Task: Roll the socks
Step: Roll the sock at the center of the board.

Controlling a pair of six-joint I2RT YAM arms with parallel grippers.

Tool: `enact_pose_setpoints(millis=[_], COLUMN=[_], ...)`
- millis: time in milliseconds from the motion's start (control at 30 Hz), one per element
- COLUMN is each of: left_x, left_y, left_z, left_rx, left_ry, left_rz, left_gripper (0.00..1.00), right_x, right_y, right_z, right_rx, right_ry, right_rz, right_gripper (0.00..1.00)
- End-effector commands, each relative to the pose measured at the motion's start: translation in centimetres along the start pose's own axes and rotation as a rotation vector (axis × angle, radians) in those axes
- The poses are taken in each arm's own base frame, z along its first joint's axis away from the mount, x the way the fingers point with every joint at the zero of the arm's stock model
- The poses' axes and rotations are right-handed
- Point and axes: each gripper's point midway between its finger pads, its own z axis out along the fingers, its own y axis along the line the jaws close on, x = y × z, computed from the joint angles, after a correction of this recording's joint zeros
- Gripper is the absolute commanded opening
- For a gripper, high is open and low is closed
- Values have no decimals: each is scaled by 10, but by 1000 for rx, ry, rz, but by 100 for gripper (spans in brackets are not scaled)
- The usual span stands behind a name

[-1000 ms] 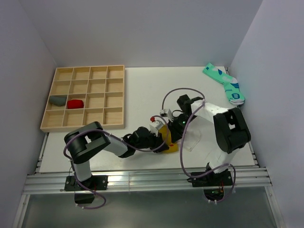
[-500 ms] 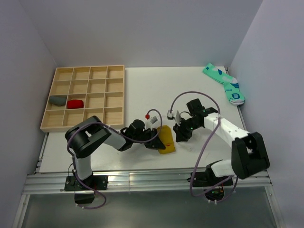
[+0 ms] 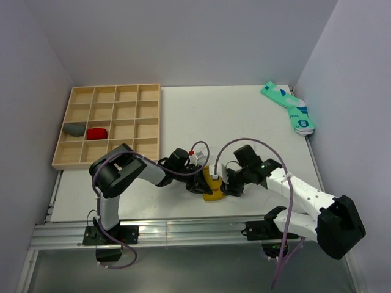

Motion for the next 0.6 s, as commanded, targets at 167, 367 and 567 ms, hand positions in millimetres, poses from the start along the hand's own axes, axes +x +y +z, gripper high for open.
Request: enact_pose_setpoints(millis=[167,367,567], left_x=[18,18,16], left_y=[39,38,37], left_z=[-1,0,3], left_rx=[-134,-118,-107], left_ry=[57,54,58], left_rz=[-146,-156,-163], left_gripper=[0,0,0], right_x=[-4,-6,1], right_y=[28,26,34], right_z=[26,30,36], right_rx=[-37,-6,-28], right_ry=[21,29,64], right_rz=[-166,-192,-197], right_gripper=[51,50,50])
